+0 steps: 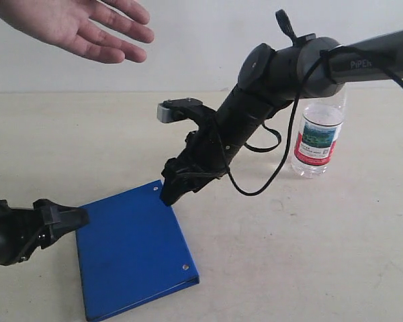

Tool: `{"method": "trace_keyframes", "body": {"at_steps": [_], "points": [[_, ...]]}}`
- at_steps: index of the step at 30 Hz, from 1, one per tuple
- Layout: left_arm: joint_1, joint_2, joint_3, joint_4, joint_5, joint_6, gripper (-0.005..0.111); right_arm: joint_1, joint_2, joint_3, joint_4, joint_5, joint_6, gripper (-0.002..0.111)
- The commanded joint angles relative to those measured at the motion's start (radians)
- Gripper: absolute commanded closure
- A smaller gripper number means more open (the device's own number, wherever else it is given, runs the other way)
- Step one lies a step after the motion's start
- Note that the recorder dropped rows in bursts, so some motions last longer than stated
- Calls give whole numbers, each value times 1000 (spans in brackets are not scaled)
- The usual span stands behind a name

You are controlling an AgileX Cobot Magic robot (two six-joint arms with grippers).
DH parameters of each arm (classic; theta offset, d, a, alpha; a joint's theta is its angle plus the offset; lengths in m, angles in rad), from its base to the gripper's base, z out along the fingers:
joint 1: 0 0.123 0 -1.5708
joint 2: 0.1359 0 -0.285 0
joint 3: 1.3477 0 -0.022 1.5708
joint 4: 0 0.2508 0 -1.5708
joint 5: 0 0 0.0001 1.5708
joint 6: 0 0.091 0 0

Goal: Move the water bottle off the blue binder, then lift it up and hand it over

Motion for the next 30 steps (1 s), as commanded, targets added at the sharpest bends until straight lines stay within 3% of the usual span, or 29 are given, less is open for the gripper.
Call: {"method": "trace_keyframes", "body": {"at_steps": [1,12,17,23,30], "points": [[2,82,-10,1,10,8,45,1,-8,3,2,-13,92,45],[2,310,-31,73,-260,6,45,1,-8,3,-13,59,95,45],[2,364,-56,105,-304,3,45,1,-5,3,-15,67,91,45],[2,371,-60,115,-469,3,45,1,51,3,-13,92,93,45],[2,367,-61,207,-469,73,45,1,97,3,7,80,30,45]]}}
